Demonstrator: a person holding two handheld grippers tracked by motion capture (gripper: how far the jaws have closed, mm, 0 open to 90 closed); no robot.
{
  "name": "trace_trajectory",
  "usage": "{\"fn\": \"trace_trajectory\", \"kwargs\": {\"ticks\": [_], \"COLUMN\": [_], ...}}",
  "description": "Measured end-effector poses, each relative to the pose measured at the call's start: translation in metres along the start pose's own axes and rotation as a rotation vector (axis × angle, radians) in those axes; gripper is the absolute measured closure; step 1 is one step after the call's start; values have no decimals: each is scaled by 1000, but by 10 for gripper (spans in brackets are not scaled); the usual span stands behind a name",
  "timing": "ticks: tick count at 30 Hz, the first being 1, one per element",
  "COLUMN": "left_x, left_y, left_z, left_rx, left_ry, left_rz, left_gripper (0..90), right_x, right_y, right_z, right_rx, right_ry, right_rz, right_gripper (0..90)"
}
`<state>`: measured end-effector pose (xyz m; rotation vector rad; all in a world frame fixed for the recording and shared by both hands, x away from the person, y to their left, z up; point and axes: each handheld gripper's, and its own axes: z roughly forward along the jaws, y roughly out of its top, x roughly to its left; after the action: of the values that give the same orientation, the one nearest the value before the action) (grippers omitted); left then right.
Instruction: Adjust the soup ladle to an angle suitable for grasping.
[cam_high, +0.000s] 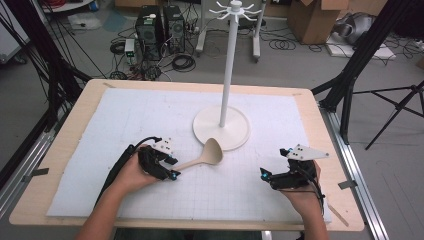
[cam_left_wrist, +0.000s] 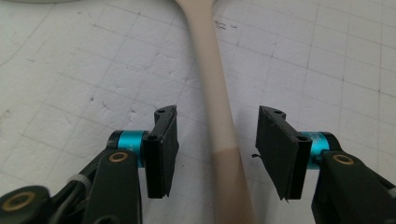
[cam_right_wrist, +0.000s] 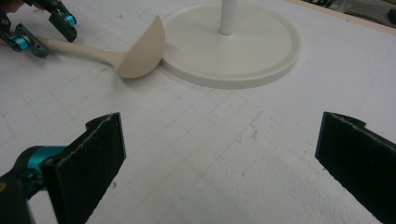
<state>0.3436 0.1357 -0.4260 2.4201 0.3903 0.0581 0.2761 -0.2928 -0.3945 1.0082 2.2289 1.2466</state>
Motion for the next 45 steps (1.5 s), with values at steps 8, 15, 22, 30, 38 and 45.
{"fn": "trace_trajectory", "kwargs": {"ticks": [8, 15, 22, 30, 38, 45], "left_x": [-1, -3, -6, -4, -3, -4], "left_y": [0, 0, 11, 12, 12, 15], "left_z": [1, 0, 2, 3, 4, 5], "left_rx": [16, 29, 103, 97, 87, 77], "left_ry": [8, 20, 18, -35, -68, -91], "left_rz": [10, 27, 70, 115, 98, 109], "left_gripper": [521, 613, 718, 767, 768, 768], "right_x": [0, 0, 0, -1, -1, 1], "right_y": [0, -1, 0, 0, 1, 2], "right_z": [1, 1, 2, -1, -4, -3], "right_rx": [3, 7, 12, 6, 4, 9], "right_ry": [-3, -3, -5, -11, -13, -12], "right_rz": [-3, -1, -3, 0, 3, -2], "right_gripper": [6, 6, 5, 6, 6, 6]}}
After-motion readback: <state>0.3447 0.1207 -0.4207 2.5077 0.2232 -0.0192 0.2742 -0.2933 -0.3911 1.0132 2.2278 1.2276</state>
